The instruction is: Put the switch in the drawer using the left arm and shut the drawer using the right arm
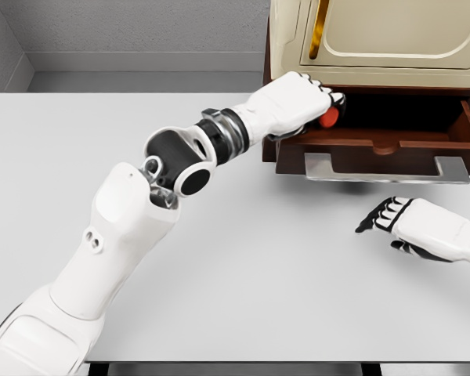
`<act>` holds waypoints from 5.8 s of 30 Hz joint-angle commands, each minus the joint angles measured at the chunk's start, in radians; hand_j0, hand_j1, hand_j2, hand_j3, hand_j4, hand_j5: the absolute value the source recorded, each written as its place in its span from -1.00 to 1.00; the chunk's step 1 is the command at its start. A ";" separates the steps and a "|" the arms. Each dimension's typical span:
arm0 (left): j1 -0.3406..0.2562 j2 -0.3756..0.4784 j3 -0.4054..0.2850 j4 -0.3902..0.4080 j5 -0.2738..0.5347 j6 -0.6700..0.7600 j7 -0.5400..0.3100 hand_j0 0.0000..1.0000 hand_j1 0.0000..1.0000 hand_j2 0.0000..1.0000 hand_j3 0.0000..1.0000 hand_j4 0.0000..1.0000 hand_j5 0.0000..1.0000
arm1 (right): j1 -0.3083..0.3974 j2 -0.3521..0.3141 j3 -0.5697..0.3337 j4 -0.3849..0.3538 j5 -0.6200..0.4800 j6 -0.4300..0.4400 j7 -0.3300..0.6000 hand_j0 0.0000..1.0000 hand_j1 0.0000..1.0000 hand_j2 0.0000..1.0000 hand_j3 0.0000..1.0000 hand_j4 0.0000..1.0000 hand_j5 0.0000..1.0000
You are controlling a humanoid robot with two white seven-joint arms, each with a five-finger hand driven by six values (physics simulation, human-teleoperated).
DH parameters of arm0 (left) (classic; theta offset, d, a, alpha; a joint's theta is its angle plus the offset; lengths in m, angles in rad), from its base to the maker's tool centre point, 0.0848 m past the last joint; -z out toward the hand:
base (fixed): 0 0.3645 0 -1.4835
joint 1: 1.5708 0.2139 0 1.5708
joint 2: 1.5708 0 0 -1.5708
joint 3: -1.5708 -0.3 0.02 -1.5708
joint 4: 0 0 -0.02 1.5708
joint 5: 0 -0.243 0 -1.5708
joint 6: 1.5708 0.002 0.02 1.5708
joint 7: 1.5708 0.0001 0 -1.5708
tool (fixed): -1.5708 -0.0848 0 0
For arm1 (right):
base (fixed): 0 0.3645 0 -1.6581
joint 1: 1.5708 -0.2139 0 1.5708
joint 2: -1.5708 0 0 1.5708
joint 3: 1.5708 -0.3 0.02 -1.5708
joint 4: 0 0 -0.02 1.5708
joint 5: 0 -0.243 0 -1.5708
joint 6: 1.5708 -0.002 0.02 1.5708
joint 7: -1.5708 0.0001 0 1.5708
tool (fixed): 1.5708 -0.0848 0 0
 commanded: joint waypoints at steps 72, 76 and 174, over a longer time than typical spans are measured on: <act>-0.032 0.113 0.223 -0.185 0.236 -0.474 -0.002 1.00 1.00 1.00 1.00 1.00 1.00 | -0.048 0.033 0.003 0.000 -0.011 0.001 0.047 0.50 0.50 0.50 0.50 0.50 0.50; 0.071 0.385 0.422 -0.183 0.578 -0.474 -0.002 1.00 1.00 1.00 1.00 1.00 1.00 | -0.061 0.024 0.003 0.001 -0.011 0.001 0.044 0.50 0.50 0.50 0.50 0.50 0.50; 0.538 0.551 0.641 0.199 0.948 -0.474 -0.002 1.00 1.00 1.00 1.00 1.00 1.00 | -0.321 -0.149 0.187 0.099 -0.291 0.001 0.033 0.33 0.33 0.33 0.33 0.33 0.33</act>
